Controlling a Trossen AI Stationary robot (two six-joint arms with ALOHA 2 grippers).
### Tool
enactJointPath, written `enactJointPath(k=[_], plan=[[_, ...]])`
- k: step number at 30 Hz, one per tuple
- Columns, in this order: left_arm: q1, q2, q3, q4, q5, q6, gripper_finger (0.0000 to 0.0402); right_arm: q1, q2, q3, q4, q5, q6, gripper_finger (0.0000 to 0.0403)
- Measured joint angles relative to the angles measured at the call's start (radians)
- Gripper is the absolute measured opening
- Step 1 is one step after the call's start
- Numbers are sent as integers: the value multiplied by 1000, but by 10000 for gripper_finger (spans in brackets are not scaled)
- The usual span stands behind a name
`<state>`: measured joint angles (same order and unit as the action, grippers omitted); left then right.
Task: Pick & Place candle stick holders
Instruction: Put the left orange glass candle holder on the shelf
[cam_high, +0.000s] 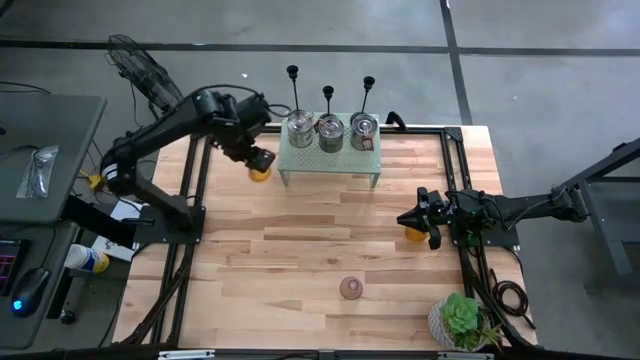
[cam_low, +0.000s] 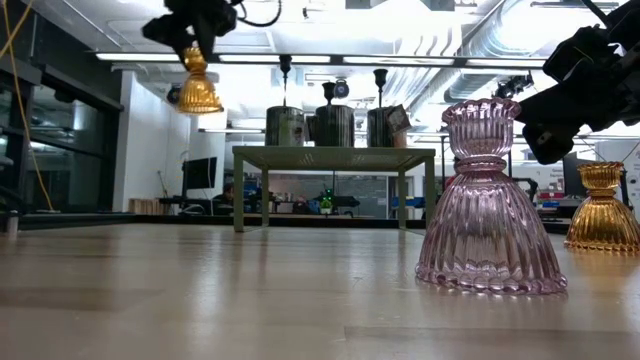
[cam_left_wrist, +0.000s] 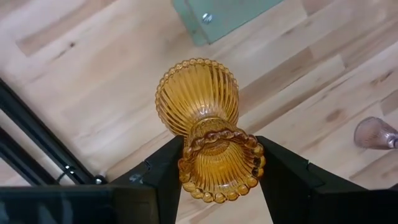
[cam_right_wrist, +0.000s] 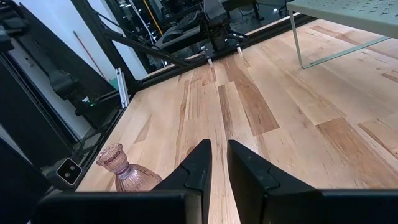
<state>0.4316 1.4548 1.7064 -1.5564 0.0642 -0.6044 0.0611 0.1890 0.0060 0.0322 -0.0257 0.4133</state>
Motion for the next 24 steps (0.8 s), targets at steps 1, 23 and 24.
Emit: enactJointPath(k=[1,23,24], plan=[[0,23,32,-14,-1,10,171,0,0,0,0,0,0,44],[0,306,195,54,14,-64,171,0,0,0,0,0,0,44],[0,310,195,76,25,-76,171,0,0,0,0,0,0,44]])
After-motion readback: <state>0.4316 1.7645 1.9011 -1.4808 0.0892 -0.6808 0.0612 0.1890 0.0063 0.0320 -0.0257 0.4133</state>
